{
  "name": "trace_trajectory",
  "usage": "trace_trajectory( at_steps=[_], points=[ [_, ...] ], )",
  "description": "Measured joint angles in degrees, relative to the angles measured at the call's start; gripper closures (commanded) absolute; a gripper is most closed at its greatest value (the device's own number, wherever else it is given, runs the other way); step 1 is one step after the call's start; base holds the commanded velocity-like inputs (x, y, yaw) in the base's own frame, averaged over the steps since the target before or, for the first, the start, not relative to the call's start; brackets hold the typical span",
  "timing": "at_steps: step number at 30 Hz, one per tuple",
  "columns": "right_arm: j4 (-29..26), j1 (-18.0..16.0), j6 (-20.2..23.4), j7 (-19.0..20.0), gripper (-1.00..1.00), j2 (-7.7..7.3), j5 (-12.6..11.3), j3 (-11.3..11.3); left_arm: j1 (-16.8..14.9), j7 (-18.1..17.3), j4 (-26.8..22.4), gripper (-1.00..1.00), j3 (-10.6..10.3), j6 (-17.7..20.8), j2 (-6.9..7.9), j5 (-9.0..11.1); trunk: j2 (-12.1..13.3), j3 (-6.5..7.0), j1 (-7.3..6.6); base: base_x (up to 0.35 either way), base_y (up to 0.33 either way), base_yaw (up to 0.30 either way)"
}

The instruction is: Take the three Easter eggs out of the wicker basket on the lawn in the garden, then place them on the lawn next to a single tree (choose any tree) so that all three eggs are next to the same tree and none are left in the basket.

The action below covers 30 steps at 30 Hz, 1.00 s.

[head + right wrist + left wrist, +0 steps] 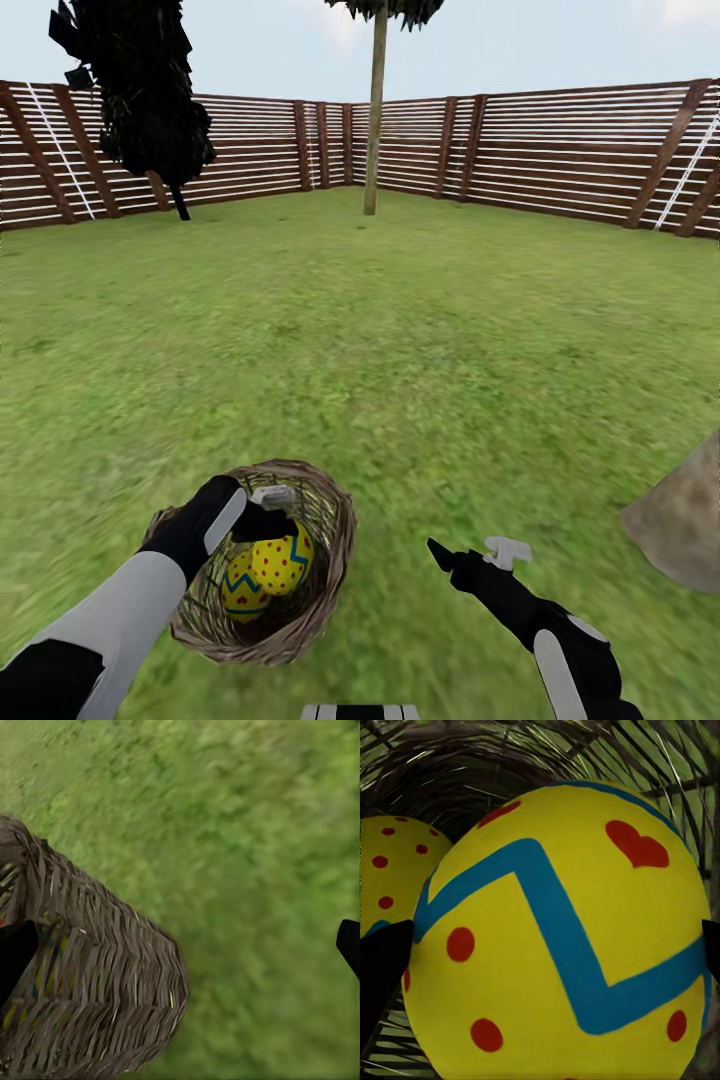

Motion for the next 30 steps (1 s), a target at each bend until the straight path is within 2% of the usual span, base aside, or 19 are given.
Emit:
trace_trajectory(
  at_steps=[14,25,30],
  points=[
    [0.0,0.0,0.0,0.0,-1.0,0.0,0.0,0.0,0.1,0.0,-0.1,1.0,-0.2,0.0,-0.06,0.0,0.2,3.1,-0.36,-0.001,0.0,0.0],
    [0.1,0.0,0.0,0.0,-1.0,0.0,-0.1,0.1,0.1,0.0,-0.1,1.0,-0.1,0.0,0.03,0.0,0.3,5.54,-0.63,-0.115,0.0,0.0],
    [0.1,0.0,0.0,0.0,-1.0,0.0,0.0,0.1,0.1,1.1,-0.2,1.0,-0.1,0.0,-0.04,-0.1,0.4,6.65,-0.75,-0.149,0.017,0.0]
  ],
)
